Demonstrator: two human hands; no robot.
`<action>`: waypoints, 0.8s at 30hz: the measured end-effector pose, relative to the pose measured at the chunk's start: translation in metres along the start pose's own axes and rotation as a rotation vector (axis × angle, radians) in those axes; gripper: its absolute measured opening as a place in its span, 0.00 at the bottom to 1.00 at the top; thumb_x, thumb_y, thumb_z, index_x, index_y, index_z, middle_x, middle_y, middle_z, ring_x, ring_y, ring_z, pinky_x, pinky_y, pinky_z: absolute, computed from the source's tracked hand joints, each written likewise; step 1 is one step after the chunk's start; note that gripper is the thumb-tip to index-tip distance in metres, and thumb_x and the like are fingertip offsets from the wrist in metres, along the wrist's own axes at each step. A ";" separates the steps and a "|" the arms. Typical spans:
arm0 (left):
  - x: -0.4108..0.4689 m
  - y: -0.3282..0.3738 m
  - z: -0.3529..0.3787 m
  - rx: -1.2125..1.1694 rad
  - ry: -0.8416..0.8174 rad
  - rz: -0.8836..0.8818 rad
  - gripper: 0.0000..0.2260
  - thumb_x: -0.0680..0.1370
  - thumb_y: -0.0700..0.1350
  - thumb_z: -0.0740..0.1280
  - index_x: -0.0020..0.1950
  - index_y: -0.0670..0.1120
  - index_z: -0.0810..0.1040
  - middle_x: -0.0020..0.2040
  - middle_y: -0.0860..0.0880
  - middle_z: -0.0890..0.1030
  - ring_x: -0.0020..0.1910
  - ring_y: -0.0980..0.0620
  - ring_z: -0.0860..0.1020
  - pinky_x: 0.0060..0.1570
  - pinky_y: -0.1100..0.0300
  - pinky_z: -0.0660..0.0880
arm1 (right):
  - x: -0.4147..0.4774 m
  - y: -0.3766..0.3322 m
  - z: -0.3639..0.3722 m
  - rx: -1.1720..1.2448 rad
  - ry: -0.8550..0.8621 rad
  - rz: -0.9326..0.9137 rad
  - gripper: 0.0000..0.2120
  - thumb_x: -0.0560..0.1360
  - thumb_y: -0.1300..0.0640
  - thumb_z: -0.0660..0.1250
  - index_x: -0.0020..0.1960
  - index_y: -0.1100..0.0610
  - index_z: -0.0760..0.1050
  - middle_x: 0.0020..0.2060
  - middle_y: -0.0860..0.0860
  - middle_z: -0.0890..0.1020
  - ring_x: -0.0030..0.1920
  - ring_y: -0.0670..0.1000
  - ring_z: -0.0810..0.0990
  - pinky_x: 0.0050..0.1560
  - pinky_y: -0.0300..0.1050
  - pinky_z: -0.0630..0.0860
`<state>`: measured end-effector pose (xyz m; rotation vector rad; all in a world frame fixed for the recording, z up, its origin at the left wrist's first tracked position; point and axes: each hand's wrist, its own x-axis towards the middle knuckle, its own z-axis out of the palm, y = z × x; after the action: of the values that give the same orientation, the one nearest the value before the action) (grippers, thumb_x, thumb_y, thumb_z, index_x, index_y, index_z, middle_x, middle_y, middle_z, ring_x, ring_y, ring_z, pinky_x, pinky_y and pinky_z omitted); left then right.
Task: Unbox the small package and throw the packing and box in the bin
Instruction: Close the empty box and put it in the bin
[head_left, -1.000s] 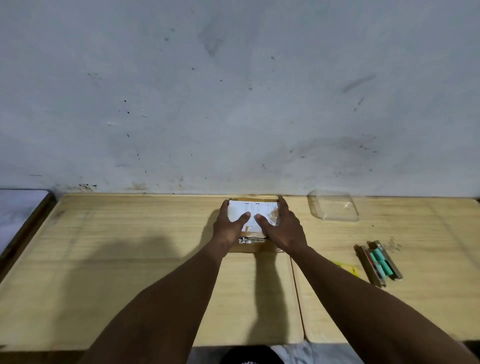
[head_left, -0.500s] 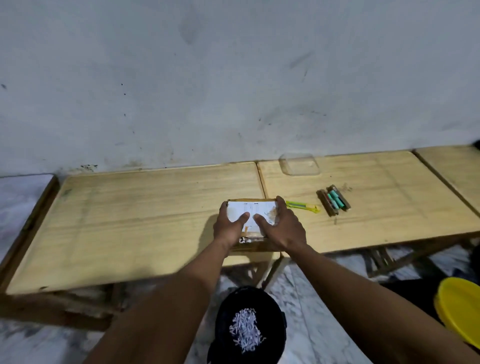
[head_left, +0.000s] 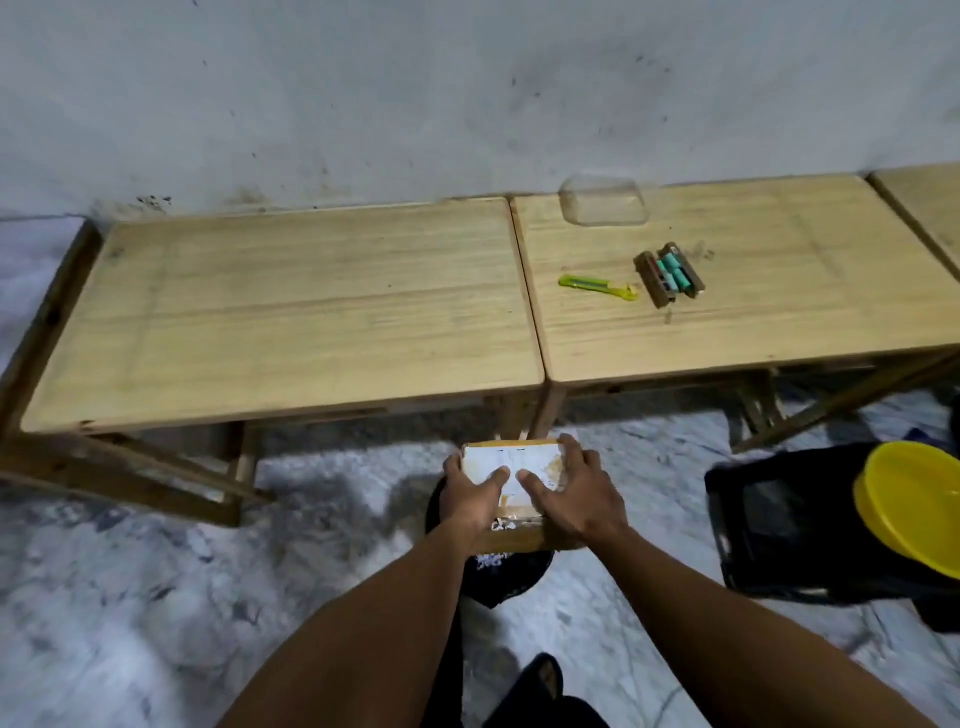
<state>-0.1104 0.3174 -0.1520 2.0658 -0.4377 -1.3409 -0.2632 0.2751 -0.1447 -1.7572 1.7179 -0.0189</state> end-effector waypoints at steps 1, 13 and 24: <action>0.007 -0.010 0.003 0.010 0.000 -0.034 0.34 0.74 0.54 0.72 0.75 0.51 0.59 0.67 0.46 0.74 0.59 0.43 0.77 0.59 0.53 0.75 | 0.002 0.006 0.011 0.012 -0.017 0.020 0.43 0.67 0.24 0.59 0.75 0.43 0.52 0.70 0.54 0.67 0.66 0.60 0.72 0.62 0.56 0.73; 0.167 -0.121 0.042 0.129 -0.087 -0.196 0.43 0.60 0.64 0.75 0.71 0.48 0.69 0.62 0.45 0.79 0.56 0.44 0.80 0.56 0.48 0.79 | 0.098 0.075 0.145 0.184 -0.225 0.238 0.46 0.64 0.23 0.59 0.75 0.41 0.53 0.68 0.55 0.67 0.66 0.62 0.73 0.63 0.58 0.74; 0.214 -0.126 0.034 0.257 -0.236 -0.339 0.42 0.65 0.59 0.74 0.76 0.55 0.62 0.70 0.45 0.73 0.62 0.44 0.76 0.60 0.51 0.75 | 0.131 0.094 0.159 0.213 -0.398 0.236 0.41 0.77 0.40 0.64 0.80 0.46 0.43 0.72 0.56 0.70 0.66 0.62 0.74 0.56 0.50 0.75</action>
<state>-0.0575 0.2762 -0.3937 2.2736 -0.3872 -1.8230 -0.2571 0.2369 -0.3685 -1.2946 1.5524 0.2282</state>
